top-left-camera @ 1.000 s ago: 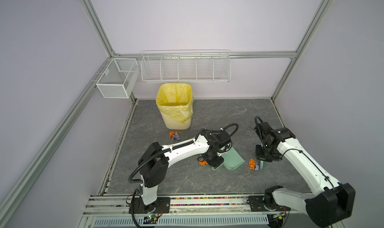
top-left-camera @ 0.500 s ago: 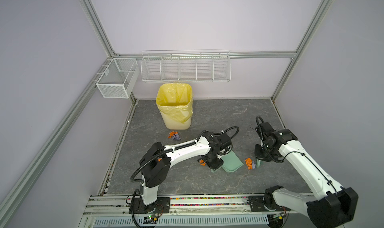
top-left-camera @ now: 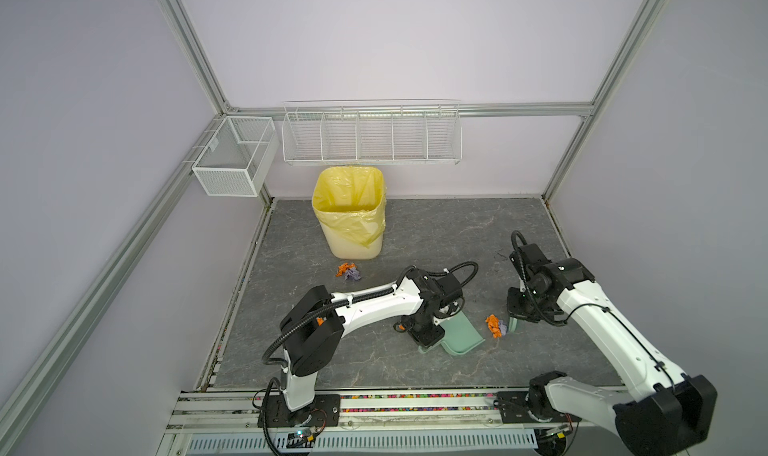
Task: Sweep away the paper scraps from the table
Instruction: 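Set the dustpan beside the scrap pile while the right gripper lowers the brush, then sweep the orange and purple scraps into the dustpan with the right gripper's brush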
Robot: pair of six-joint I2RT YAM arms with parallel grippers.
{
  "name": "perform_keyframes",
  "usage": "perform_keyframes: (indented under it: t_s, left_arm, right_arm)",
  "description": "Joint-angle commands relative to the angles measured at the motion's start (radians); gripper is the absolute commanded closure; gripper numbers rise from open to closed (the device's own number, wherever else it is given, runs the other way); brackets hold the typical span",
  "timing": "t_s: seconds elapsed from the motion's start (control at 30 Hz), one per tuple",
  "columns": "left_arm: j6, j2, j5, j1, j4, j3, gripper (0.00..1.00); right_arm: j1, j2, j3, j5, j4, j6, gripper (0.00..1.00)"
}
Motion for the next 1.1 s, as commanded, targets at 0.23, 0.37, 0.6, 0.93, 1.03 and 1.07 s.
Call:
perform_keyframes:
  t_s: [0.23,0.37,0.6,0.93,1.03,1.07]
  left_arm:
    - [-0.006,0.009,0.07,-0.011,-0.001,0.016,1.0]
    - [-0.004,0.027,0.082,-0.012,-0.007,0.039,1.0]
    - [0.008,0.069,0.069,-0.012,-0.031,0.1,1.0]
    - [-0.01,0.117,0.051,-0.012,-0.038,0.144,1.0]
    - [-0.014,0.127,0.037,-0.012,-0.049,0.165,1.0]
    - [-0.014,0.131,0.032,-0.011,-0.051,0.17,1.0]
  right_arm:
    - [0.018,-0.052,-0.038,-0.11,0.034,0.001,0.93]
    - [0.037,-0.093,-0.07,-0.179,0.067,0.005,0.93]
    - [0.08,-0.126,-0.071,-0.294,0.125,0.028,0.93]
    - [0.104,-0.173,-0.04,-0.31,0.107,0.017,0.93]
    - [0.105,-0.189,-0.024,-0.282,0.094,0.012,0.93]
    - [0.105,-0.193,-0.02,-0.27,0.088,0.015,0.93]
